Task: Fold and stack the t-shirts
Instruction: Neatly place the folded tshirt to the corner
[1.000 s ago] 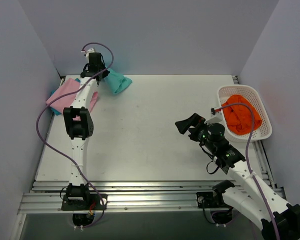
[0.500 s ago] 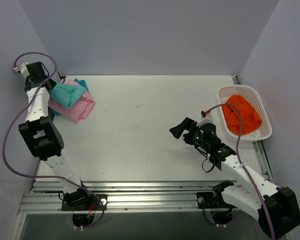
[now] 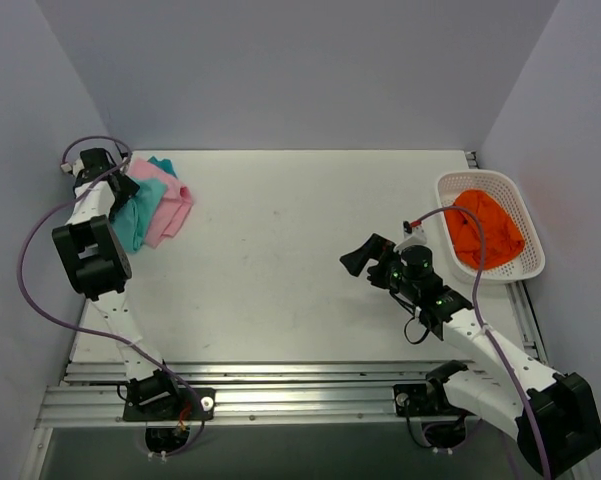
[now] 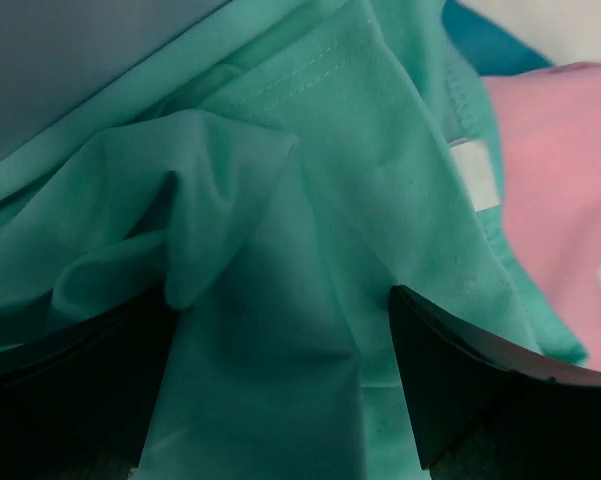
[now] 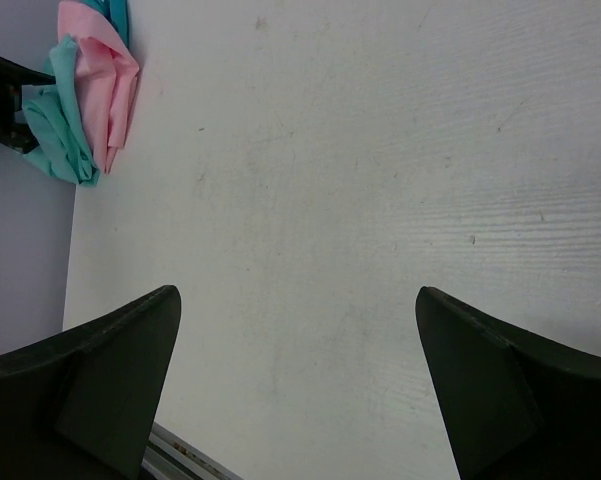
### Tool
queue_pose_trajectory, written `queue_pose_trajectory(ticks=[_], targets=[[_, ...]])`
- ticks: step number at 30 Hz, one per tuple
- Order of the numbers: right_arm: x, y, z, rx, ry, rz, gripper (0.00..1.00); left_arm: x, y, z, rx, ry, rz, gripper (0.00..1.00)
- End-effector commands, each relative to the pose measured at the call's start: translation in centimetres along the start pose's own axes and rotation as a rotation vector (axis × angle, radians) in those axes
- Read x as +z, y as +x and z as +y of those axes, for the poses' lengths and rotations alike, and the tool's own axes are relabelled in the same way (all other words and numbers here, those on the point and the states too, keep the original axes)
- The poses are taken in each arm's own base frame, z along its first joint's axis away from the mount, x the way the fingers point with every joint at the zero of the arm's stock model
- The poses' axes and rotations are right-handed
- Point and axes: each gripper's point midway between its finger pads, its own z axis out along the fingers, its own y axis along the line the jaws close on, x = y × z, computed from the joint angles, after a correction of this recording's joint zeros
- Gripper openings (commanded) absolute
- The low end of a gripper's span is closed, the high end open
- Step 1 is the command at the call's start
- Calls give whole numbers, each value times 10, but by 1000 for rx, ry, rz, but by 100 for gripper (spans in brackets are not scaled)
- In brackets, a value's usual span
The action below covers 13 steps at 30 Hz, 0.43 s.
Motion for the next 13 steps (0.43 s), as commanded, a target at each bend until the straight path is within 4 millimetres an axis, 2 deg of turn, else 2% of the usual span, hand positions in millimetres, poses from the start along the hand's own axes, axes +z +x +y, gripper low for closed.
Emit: queue_pose_trajectory(ticks=[1,2,3,5,8,13], targets=[[4,-9,3,-14,-11,-36,100,-10,-5,-3,-24,39,0,94],[5,-9,3,-13,-12,-35,100,-13,-7,-5,-21,53,-8,94],[5,-9,3,-13,-9,-33,100,-26,-19,-14,-23,92,-51,94],[4,-10,3,-14,-12,-37,100,-46,-27,-19,-8,130,-106,94],[2,-12,2,-17,-5,-50,100,-67,-31,-18,6,156,-152,94],[4,-10,0,-20,3,-43,100,-88,-41,-17,22,132,-208,94]])
